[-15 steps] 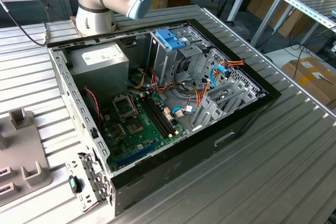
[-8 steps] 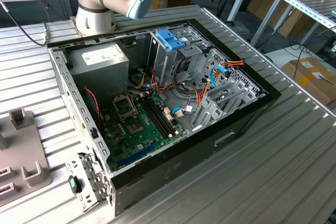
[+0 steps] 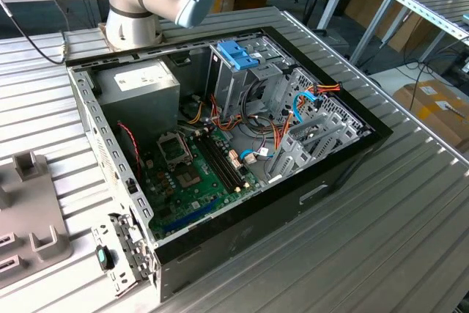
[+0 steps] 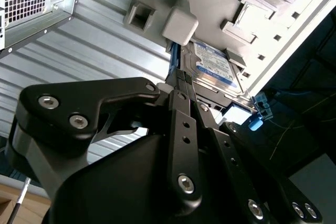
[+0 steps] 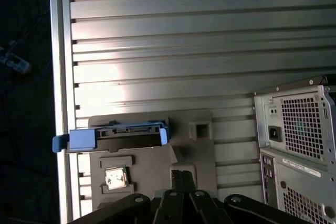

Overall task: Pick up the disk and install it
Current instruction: 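Reach for the disk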

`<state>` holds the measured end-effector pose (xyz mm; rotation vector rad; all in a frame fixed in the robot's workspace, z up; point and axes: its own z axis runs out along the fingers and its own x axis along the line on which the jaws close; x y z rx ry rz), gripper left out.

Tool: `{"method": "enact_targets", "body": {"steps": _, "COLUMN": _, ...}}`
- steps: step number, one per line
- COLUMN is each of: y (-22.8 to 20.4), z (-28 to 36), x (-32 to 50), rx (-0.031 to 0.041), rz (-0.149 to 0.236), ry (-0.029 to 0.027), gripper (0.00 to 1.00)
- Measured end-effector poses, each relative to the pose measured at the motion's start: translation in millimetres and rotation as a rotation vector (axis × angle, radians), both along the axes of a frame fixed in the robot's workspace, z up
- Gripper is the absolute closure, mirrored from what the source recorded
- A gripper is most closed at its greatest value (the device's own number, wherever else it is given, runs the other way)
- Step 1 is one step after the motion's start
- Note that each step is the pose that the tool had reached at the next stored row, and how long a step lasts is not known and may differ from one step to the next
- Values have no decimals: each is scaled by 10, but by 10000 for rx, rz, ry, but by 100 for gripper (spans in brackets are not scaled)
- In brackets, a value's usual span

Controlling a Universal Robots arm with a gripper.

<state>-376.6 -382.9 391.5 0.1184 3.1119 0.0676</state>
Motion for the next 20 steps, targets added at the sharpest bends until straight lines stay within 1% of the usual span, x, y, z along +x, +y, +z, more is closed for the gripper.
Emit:
{"method": "enact_targets", "body": {"steps": 9, "y": 6, "z": 0, "x": -2, "rx": 0, "rz": 0, "ry": -1, "gripper": 89}}
{"method": "enact_targets", "body": {"steps": 13, "y": 20, "z": -3, "x": -43, "rx": 0, "rz": -1, "ry": 0, "gripper": 89}}
{"method": "enact_targets", "body": {"steps": 14, "y": 37, "z": -6, "x": -73, "rx": -1, "rz": 0, "ry": 0, "gripper": 89}}
{"method": "enact_targets", "body": {"steps": 16, "y": 62, "z": -12, "x": -106, "rx": -8, "rz": 1, "ry": 0, "gripper": 89}}
{"method": "enact_targets", "body": {"steps": 18, "y": 106, "z": -22, "x": -147, "rx": -62, "rz": -1, "ry": -1, "gripper": 89}}
{"method": "enact_targets", "body": {"steps": 20, "y": 137, "z": -30, "x": -171, "rx": -119, "rz": 0, "ry": 1, "gripper": 89}}
